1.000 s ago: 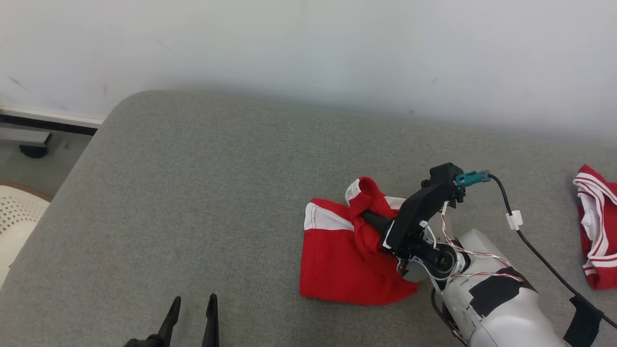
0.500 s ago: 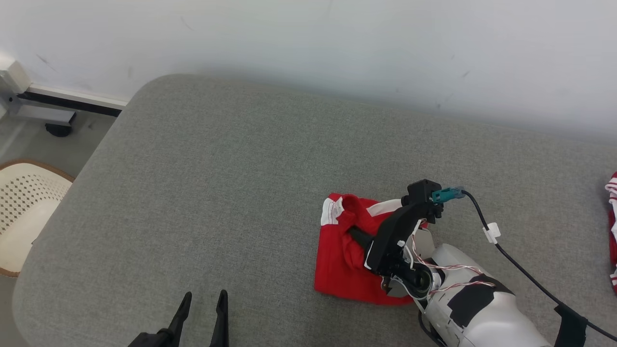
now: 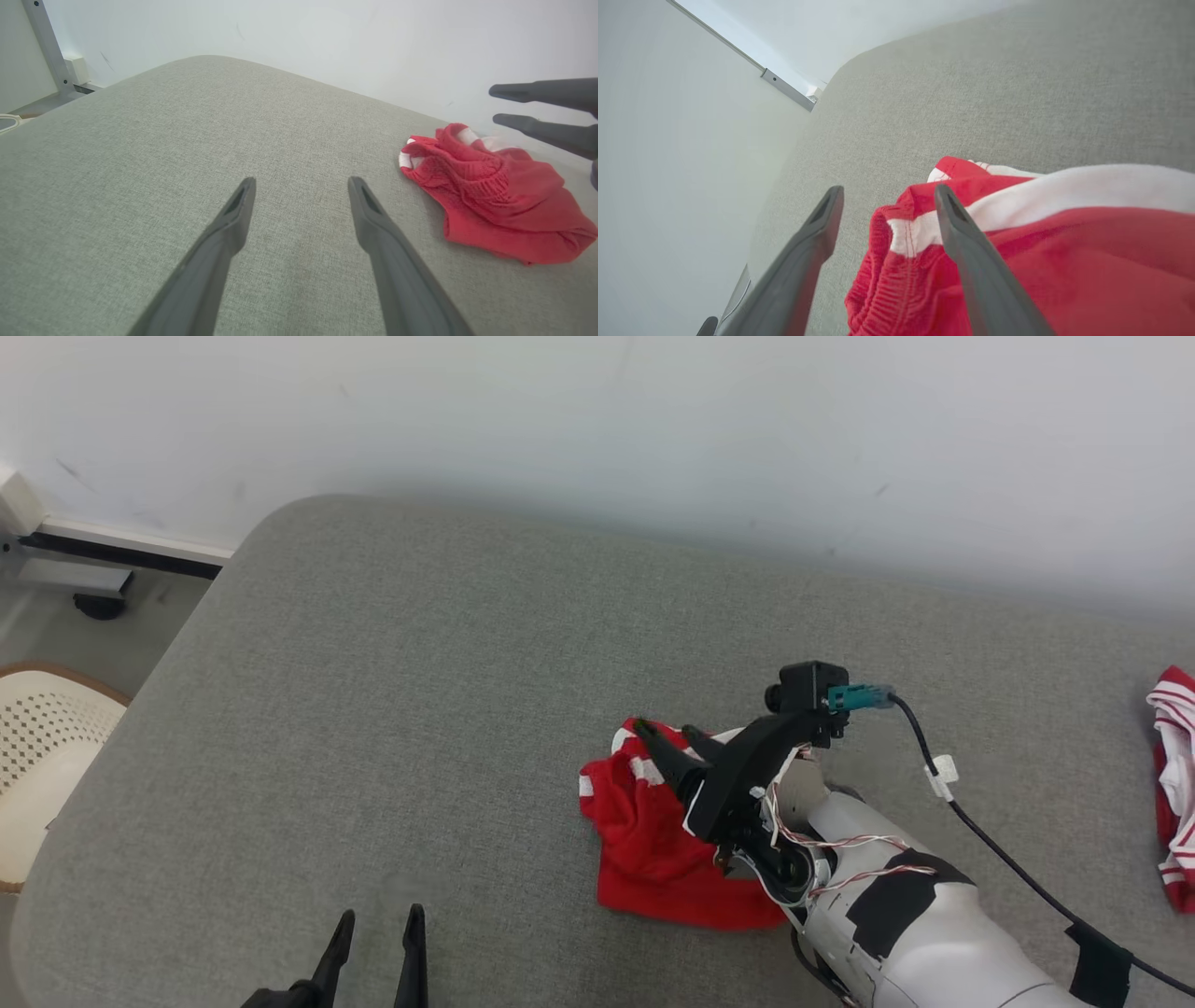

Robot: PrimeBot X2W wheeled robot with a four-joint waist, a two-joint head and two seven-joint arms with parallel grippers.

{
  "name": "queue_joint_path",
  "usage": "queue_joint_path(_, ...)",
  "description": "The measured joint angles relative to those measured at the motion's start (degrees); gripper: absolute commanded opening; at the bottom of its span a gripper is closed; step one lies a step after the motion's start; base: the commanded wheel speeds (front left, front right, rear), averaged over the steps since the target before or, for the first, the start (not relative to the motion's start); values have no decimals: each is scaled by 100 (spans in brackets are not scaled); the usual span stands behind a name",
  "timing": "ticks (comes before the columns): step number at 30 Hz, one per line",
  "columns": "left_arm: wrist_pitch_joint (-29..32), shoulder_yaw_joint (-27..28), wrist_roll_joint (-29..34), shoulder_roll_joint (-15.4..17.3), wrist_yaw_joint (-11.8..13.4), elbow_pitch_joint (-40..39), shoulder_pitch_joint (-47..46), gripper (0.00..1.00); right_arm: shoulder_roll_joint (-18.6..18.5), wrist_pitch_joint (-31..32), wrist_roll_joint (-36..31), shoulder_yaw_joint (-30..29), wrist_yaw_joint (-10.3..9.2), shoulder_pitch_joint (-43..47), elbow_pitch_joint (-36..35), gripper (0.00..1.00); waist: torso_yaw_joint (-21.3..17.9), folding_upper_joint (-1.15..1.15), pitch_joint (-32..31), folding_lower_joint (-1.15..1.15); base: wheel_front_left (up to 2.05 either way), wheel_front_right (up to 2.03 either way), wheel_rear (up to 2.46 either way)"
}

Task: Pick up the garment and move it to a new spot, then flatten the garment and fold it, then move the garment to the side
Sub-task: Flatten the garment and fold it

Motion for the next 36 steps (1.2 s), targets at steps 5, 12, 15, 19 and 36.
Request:
queue_joint_path(5,0,126,51,0,-1,-42,89,100,-234,-695,-115,-34,0,-44,-301,100,-131,0,-63,0,0,0,0)
queue_joint_path(12,0,316,167,0,-8,-204,194,100,-1029,-1786,-435,-94,0,261,-748,100,-325,0,-96,0,0,0,0)
queue_joint_path(15,0,383,202,-1,-8,-267,209,100,-1350,-2035,-716,-189,0,490,-923,100,-398,0,-99,0,0,0,0)
queue_joint_path(19,0,460,254,0,-33,-345,303,100,-1648,-2093,-1384,-847,0,1047,-1447,100,-480,0,-116,0,0,0,0)
queue_joint_path(36,0,775,531,-1,-51,-658,542,100,-265,-2100,-4722,-4442,0,4807,-4808,100,-670,0,-300,0,0,0,0)
